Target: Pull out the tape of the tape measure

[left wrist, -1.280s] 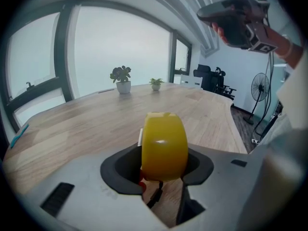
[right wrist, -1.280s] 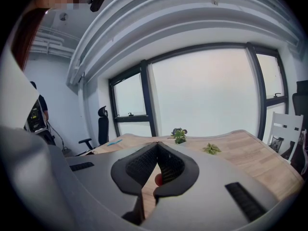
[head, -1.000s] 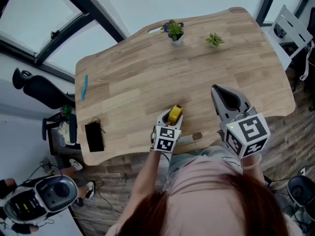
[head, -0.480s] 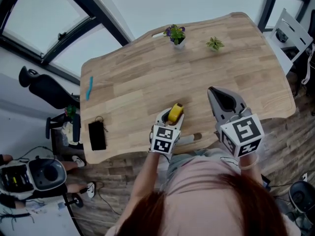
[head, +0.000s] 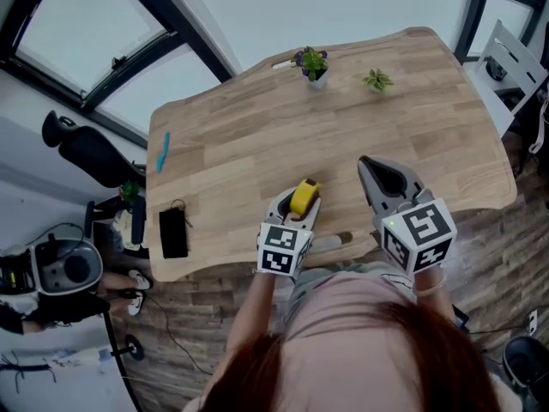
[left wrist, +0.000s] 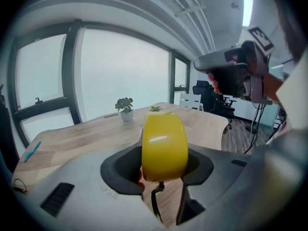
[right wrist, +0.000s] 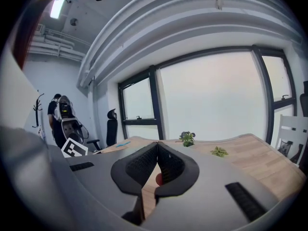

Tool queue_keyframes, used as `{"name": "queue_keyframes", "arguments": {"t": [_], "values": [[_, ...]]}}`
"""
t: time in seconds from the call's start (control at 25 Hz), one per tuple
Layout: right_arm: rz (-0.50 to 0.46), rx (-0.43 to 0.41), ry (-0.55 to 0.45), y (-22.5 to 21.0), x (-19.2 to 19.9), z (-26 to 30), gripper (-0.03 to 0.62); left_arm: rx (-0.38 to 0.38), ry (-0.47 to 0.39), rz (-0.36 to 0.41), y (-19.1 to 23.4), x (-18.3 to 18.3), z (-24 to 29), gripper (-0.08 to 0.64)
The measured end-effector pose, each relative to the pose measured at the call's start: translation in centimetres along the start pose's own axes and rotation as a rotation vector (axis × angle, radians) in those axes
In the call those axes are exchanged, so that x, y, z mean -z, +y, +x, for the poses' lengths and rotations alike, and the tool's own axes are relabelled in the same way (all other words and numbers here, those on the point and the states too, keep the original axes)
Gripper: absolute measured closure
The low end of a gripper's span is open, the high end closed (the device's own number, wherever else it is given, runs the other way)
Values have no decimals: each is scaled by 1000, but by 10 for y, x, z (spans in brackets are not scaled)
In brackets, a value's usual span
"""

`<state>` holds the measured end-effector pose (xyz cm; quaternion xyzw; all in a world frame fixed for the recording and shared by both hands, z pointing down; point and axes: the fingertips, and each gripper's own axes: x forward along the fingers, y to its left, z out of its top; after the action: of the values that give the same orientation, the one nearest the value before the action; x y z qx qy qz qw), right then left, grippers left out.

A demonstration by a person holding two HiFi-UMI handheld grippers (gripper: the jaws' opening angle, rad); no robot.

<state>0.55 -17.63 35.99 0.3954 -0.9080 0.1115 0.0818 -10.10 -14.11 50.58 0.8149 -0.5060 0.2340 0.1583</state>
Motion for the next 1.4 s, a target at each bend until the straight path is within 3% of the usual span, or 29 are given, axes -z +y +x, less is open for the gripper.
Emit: {"name": "queue_keyframes", "arguments": {"t": [0.32, 0.72, 1.4], "values": [[75, -100, -22, 15, -9, -2, 592, 16, -56, 30, -13, -32, -25, 383], [124, -197, 27, 30, 2, -1, 592, 58, -119, 71, -31, -55, -48, 383], [397, -421, 91, 54, 18, -4, 569, 125, -189, 154, -53, -74, -75, 383]]}}
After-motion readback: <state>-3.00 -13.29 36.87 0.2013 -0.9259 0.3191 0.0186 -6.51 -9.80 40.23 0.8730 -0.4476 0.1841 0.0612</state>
